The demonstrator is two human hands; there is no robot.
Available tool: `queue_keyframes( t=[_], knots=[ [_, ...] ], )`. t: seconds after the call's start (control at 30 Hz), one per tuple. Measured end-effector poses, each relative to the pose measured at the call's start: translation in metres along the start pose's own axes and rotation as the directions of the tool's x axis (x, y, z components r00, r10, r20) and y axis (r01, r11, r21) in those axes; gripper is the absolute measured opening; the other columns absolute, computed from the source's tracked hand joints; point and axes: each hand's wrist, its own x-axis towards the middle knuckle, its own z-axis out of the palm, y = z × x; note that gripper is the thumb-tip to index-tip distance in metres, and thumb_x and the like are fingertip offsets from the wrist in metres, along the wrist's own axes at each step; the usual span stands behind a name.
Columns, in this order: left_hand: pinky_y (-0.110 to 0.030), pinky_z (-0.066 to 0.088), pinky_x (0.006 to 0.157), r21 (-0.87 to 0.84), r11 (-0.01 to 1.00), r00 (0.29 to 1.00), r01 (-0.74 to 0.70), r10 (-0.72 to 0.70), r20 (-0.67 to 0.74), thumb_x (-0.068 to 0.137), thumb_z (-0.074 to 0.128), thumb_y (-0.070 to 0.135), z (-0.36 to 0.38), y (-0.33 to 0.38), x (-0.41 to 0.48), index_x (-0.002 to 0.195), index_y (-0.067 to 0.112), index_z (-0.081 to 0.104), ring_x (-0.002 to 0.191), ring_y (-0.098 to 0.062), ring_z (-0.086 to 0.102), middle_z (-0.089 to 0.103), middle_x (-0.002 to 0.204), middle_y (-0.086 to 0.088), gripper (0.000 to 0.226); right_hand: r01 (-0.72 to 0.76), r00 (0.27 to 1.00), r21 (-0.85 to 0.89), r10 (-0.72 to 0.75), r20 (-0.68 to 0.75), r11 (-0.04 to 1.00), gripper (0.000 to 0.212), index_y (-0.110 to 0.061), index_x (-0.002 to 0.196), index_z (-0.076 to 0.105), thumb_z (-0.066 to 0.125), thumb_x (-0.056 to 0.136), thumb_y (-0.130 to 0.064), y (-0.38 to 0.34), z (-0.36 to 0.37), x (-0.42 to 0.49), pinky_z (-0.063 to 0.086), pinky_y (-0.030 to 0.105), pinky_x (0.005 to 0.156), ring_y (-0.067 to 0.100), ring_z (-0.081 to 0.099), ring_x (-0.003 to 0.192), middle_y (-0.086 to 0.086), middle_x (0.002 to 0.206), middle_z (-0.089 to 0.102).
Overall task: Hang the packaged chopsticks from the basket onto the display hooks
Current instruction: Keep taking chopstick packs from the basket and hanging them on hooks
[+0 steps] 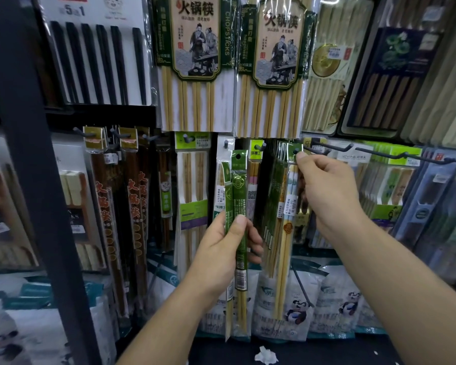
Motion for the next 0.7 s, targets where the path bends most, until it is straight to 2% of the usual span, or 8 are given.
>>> queue_keyframes(
  t=[0.13, 0.23, 0.37, 0.47, 0.53, 0.6, 0.7],
  knots=[
    [-0.028, 0.054, 0.059, 0.062, 0.998, 1.0, -0.008, 0.008, -0.009, 0.091, 0.053, 0.046, -0.002, 0.0, 0.0, 0.101, 0.012, 0.058, 0.063, -0.014, 0.057, 0.064, 0.074, 0.003, 0.035, 0.03, 0.999, -0.076, -0.032, -0.026, 0.997, 0.036, -0.006, 0.081, 0.07, 0.06, 0.101, -0.035, 0.005, 0.001, 0.003, 0.046, 0.028, 0.069, 0.011, 0.042, 0.056, 0.001, 0.06, 0.044],
    [-0.028, 0.053, 0.06, 0.094, 0.996, 1.0, -0.009, 0.011, -0.018, 0.092, 0.054, 0.047, -0.003, -0.001, 0.001, 0.102, 0.018, 0.064, 0.063, -0.014, 0.056, 0.063, 0.075, 0.003, 0.033, 0.05, 0.997, -0.132, -0.058, -0.056, 0.99, 0.031, -0.015, 0.081, 0.072, 0.062, 0.1, -0.038, 0.009, 0.001, 0.004, 0.046, 0.028, 0.06, 0.007, 0.047, 0.055, -0.002, 0.061, 0.053],
    [-0.026, 0.053, 0.062, 0.104, 0.995, 1.0, -0.006, 0.006, 0.003, 0.091, 0.056, 0.047, -0.003, 0.0, 0.0, 0.101, 0.031, 0.073, 0.066, -0.013, 0.059, 0.064, 0.076, 0.004, 0.025, 0.038, 0.997, -0.124, -0.046, -0.056, 0.992, 0.029, -0.019, 0.083, 0.07, 0.064, 0.097, -0.043, 0.011, -0.001, 0.003, 0.046, 0.031, 0.062, 0.011, 0.052, 0.062, -0.005, 0.065, 0.056],
    [-0.026, 0.053, 0.062, 0.086, 0.996, 1.0, -0.003, 0.002, 0.017, 0.09, 0.059, 0.044, -0.002, 0.0, -0.001, 0.107, 0.027, 0.074, 0.068, -0.012, 0.061, 0.066, 0.077, 0.004, 0.028, 0.037, 0.993, -0.107, -0.048, -0.104, 0.994, 0.028, -0.019, 0.086, 0.065, 0.064, 0.097, -0.045, 0.01, -0.003, -0.003, 0.044, 0.03, 0.065, 0.004, 0.052, 0.062, -0.006, 0.071, 0.056],
    [-0.026, 0.053, 0.061, 0.083, 0.997, 1.0, 0.001, -0.002, 0.02, 0.093, 0.06, 0.04, 0.0, 0.001, -0.002, 0.106, 0.026, 0.075, 0.069, -0.013, 0.062, 0.066, 0.076, 0.004, 0.024, 0.064, 0.99, -0.101, -0.076, -0.12, 0.993, 0.025, -0.022, 0.083, 0.064, 0.063, 0.098, -0.042, 0.008, -0.004, -0.011, 0.043, 0.028, 0.064, -0.003, 0.048, 0.056, -0.01, 0.067, 0.055],
    [-0.026, 0.053, 0.06, 0.086, 0.996, 1.0, 0.009, -0.011, 0.024, 0.101, 0.058, 0.029, 0.001, 0.002, -0.002, 0.102, 0.027, 0.076, 0.068, -0.014, 0.062, 0.067, 0.076, 0.003, 0.019, 0.071, 0.997, -0.033, -0.073, -0.04, 0.997, 0.023, -0.024, 0.081, 0.069, 0.063, 0.099, -0.038, 0.004, -0.002, -0.02, 0.046, 0.025, 0.061, -0.001, 0.052, 0.06, -0.01, 0.066, 0.059],
    [-0.025, 0.053, 0.06, 0.1, 0.995, 0.999, 0.014, -0.018, 0.044, 0.104, 0.055, 0.022, 0.004, 0.003, -0.003, 0.099, 0.028, 0.077, 0.067, -0.014, 0.063, 0.067, 0.076, 0.003, 0.023, 0.097, 0.988, 0.018, -0.099, 0.122, 0.995, 0.02, -0.026, 0.082, 0.074, 0.064, 0.099, -0.032, -0.003, 0.006, -0.032, 0.046, 0.013, 0.056, -0.001, 0.06, 0.064, -0.01, 0.073, 0.07]
  ],
)
